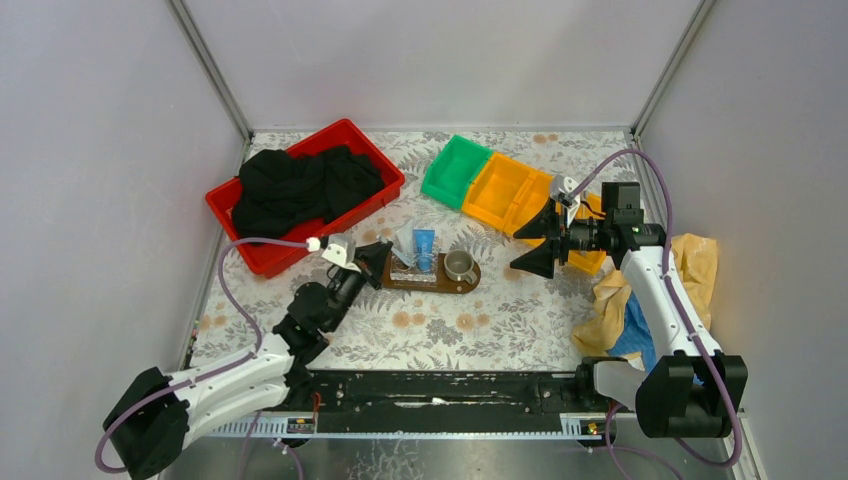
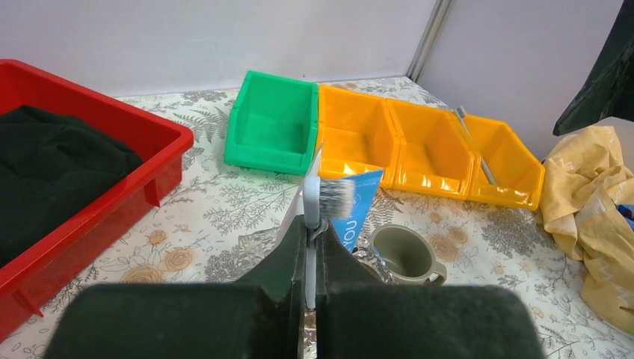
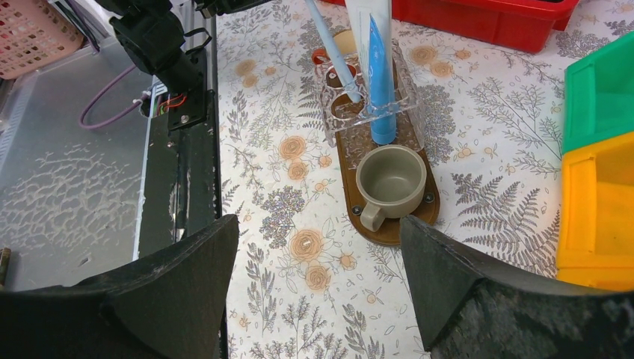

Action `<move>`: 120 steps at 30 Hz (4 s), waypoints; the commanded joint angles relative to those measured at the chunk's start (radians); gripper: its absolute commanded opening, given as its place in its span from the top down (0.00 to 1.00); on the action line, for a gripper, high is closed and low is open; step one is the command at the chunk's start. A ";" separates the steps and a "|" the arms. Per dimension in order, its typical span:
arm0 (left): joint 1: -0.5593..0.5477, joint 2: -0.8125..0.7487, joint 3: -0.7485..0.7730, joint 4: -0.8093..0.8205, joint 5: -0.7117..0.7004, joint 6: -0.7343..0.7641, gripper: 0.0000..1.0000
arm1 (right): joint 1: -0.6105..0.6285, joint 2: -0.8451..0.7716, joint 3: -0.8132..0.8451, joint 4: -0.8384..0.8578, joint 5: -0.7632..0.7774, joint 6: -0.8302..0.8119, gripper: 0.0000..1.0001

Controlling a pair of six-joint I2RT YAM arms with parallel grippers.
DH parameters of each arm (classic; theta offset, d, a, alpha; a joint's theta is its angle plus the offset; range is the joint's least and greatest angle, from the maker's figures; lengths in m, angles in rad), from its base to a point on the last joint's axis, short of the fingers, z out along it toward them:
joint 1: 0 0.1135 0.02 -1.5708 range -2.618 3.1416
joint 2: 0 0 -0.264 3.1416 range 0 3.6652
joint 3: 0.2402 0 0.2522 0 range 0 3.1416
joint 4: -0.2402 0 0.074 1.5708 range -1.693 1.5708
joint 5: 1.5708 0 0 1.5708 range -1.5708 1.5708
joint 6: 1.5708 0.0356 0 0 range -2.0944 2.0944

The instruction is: Prepare toiletry sets of a toothbrush and toothpaste on the tray

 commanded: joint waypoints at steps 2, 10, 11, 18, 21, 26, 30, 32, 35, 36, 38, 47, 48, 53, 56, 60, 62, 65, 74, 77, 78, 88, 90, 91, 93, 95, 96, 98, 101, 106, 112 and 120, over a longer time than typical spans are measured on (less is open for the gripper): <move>0.008 0.031 -0.014 0.122 0.018 0.037 1.00 | 0.003 0.001 0.043 -0.005 -0.013 -0.020 0.14; 0.007 0.082 -0.028 0.171 0.017 0.049 1.00 | 0.003 0.002 0.042 -0.005 -0.013 -0.020 0.14; 0.007 0.089 -0.030 0.178 0.016 0.051 1.00 | 0.003 0.002 0.042 -0.005 -0.013 -0.021 0.14; 0.010 0.134 -0.041 0.232 0.014 0.060 1.00 | 0.003 0.005 0.042 -0.007 -0.013 -0.021 0.14; 0.010 0.154 -0.045 0.260 0.015 0.059 1.00 | 0.003 0.005 0.042 -0.007 -0.013 -0.021 0.14; 0.008 0.191 -0.052 0.309 0.014 0.061 1.00 | 0.004 0.005 0.041 -0.006 -0.013 -0.022 0.14; 0.009 0.215 -0.053 0.331 0.013 0.064 1.00 | 0.003 0.004 0.042 -0.006 -0.012 -0.022 0.14; 0.009 0.223 -0.055 0.344 0.012 0.065 1.00 | 0.003 0.004 0.042 -0.006 -0.011 -0.024 0.14; 0.008 0.232 -0.062 0.360 0.013 0.063 1.00 | 0.003 0.004 0.043 -0.007 -0.011 -0.024 0.14; 0.009 0.237 -0.065 0.367 0.015 0.063 1.00 | 0.003 0.004 0.041 -0.008 -0.011 -0.025 0.14; 0.009 0.244 -0.071 0.382 0.017 0.064 1.00 | 0.003 0.004 0.043 -0.008 -0.011 -0.025 0.14; 0.008 0.270 -0.088 0.414 0.029 0.079 1.00 | 0.003 0.005 0.042 -0.008 -0.012 -0.025 0.14; 0.009 0.273 -0.090 0.418 0.029 0.080 1.00 | 0.003 0.005 0.042 -0.008 -0.011 -0.026 0.14; 0.009 0.295 -0.098 0.444 0.029 0.085 0.99 | 0.003 0.005 0.042 -0.008 -0.011 -0.025 0.14; 0.010 0.313 -0.103 0.463 0.026 0.087 0.99 | 0.003 0.007 0.042 -0.008 -0.011 -0.026 0.14; 0.010 0.333 -0.108 0.485 0.025 0.093 0.98 | 0.003 0.007 0.042 -0.008 -0.011 -0.026 0.14; 0.009 0.338 -0.110 0.490 0.023 0.099 0.98 | 0.003 0.007 0.042 -0.009 -0.011 -0.026 0.14; 0.009 0.343 -0.112 0.494 0.026 0.107 0.98 | 0.003 0.007 0.042 -0.009 -0.011 -0.026 0.14; 0.009 0.343 -0.123 0.494 0.039 0.113 0.83 | 0.003 0.008 0.043 -0.011 -0.011 -0.027 0.14; 0.009 0.340 -0.127 0.493 0.041 0.112 0.79 | 0.003 0.008 0.042 -0.011 -0.011 -0.027 0.14; 0.009 0.337 -0.128 0.492 0.041 0.114 0.79 | 0.003 0.009 0.043 -0.011 -0.011 -0.027 0.14; 0.010 0.303 -0.134 0.458 0.032 0.125 0.75 | 0.003 0.011 0.044 -0.012 -0.012 -0.030 0.14; 0.010 0.293 -0.135 0.452 0.027 0.128 0.75 | 0.003 0.011 0.044 -0.013 -0.012 -0.030 0.14; 0.009 0.290 -0.136 0.449 0.024 0.130 0.76 | 0.003 0.011 0.043 -0.013 -0.012 -0.030 0.14; 0.009 0.282 -0.137 0.447 0.024 0.136 0.78 | 0.003 0.013 0.044 -0.013 -0.011 -0.030 0.14; 0.009 0.279 -0.138 0.440 0.026 0.140 0.78 | 0.003 0.014 0.044 -0.014 -0.011 -0.032 0.14; 0.009 0.276 -0.137 0.434 0.028 0.142 0.77 | 0.003 0.014 0.043 -0.014 -0.010 -0.031 0.14; 0.009 0.268 -0.135 0.419 0.030 0.144 0.74 | 0.003 0.014 0.043 -0.014 -0.010 -0.032 0.14; 0.009 0.255 -0.140 0.407 0.030 0.145 0.68 | 0.003 0.014 0.044 -0.014 -0.011 -0.033 0.14; 0.009 0.243 -0.149 0.402 0.027 0.145 0.67 | 0.003 0.015 0.043 -0.016 -0.011 -0.033 0.14; 0.008 0.236 -0.149 0.399 0.025 0.157 0.70 | 0.003 0.013 0.044 -0.017 -0.011 -0.034 0.14; 0.008 0.203 -0.148 0.351 0.020 0.172 0.70 | 0.003 0.014 0.045 -0.019 -0.010 -0.036 0.14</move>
